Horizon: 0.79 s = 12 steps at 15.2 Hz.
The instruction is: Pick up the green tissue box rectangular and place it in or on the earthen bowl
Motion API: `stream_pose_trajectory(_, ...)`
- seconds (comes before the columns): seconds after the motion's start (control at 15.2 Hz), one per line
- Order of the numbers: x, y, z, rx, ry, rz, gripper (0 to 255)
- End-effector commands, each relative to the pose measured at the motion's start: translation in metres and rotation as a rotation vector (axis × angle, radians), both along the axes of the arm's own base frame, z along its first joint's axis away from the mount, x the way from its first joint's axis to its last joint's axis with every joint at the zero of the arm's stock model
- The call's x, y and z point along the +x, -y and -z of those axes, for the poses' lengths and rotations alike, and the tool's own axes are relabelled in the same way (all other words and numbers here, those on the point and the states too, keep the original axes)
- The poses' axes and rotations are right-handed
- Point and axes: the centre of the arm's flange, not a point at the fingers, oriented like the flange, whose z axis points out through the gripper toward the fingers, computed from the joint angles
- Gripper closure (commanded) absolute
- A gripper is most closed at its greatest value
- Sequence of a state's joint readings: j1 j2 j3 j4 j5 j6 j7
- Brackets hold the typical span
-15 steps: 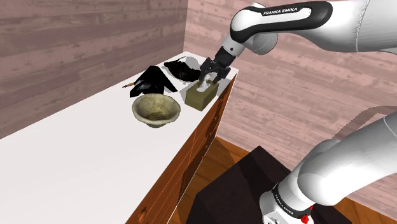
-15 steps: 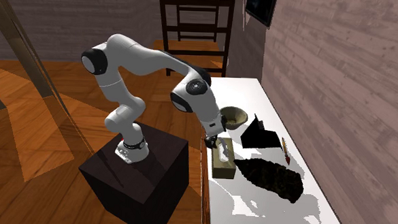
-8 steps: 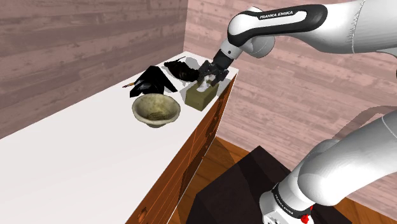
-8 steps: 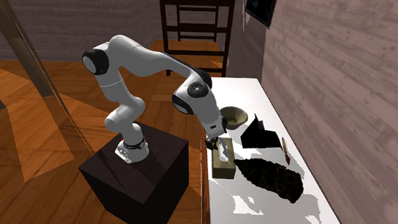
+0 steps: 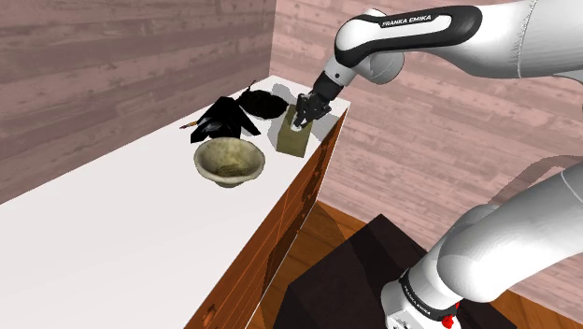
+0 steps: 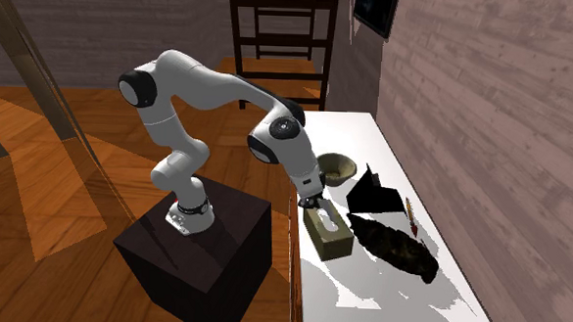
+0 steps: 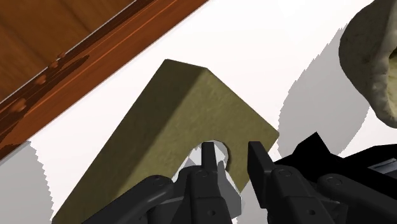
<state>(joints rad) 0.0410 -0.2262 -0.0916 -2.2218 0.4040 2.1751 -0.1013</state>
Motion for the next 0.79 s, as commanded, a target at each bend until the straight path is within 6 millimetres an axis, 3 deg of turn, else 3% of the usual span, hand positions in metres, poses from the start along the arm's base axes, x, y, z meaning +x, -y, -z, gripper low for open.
stream_pose_trajectory(0.0,0.0,0.0,0.003,-0.001,-0.006,-0.001,255)
stream_pose_trajectory(0.2,0.0,0.0,0.003,-0.001,-0.006,-0.001,255)
stream_pose_trajectory(0.73,0.0,0.0,-0.039,-0.001,-0.006,-0.001,255)
